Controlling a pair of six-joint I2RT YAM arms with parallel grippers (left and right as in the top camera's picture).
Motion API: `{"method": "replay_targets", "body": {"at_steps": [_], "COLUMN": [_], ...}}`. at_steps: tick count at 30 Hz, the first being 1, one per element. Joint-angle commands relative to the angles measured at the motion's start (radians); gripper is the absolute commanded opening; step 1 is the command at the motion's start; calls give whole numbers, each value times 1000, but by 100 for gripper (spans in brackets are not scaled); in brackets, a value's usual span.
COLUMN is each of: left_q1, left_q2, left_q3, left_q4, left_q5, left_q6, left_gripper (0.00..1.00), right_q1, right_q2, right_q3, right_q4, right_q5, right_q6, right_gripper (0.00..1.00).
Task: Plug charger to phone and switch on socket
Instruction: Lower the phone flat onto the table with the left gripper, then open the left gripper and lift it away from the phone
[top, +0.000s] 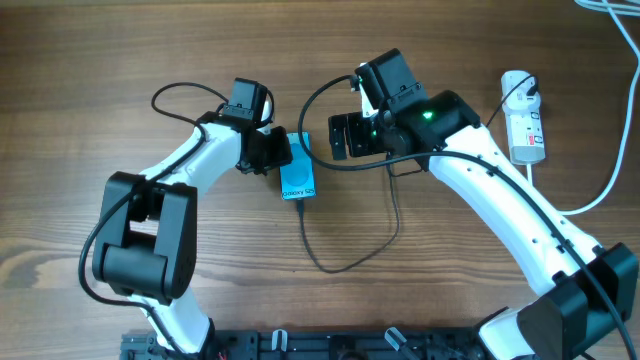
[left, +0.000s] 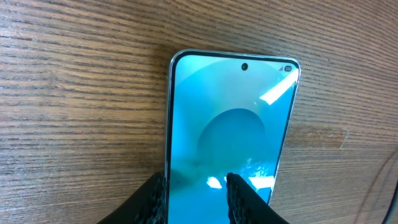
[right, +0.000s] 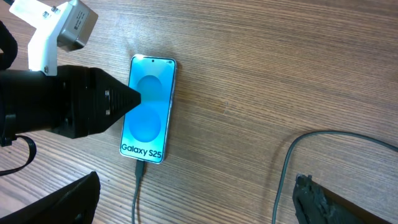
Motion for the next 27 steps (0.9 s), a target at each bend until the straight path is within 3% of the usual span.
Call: {"method": "replay_targets", "body": {"at_steps": [1, 6, 10, 13, 17, 18, 19, 25, 27], "left_q1": [-4, 25, 84, 147, 230, 253, 277, 323, 323], "left_q2": [14, 13, 6, -2, -1, -1, -1, -1, -1], "left_q3": [-3, 2, 41, 65, 66, 66, 66, 66, 66], "left_q4": [3, 6, -2, 8, 16, 10, 3, -8, -24], "left_q5": [-12, -29, -29, -29, -29, -29, -29, -29, -53], "left_q6": [13, 12, 12, 12, 12, 13, 13, 13, 63], "left_gripper": [33, 27, 31, 50, 55, 68, 100, 100, 100], "right_q1": [-1, -1, -1, -1, -1, -1, -1, -1, -1], "right_q2": [6, 6, 6, 6, 6, 6, 6, 6, 6], "right_q3": [5, 5, 5, 5, 5, 5, 5, 5, 5], "right_q4": [3, 3, 3, 3, 3, 3, 3, 3, 3], "right_q5": [18, 18, 18, 18, 18, 18, 18, 18, 18], "right_q6": [-18, -18, -18, -18, -18, -18, -18, -18, -18], "right_gripper": [100, 100, 100, 100, 100, 100, 100, 100, 100]}}
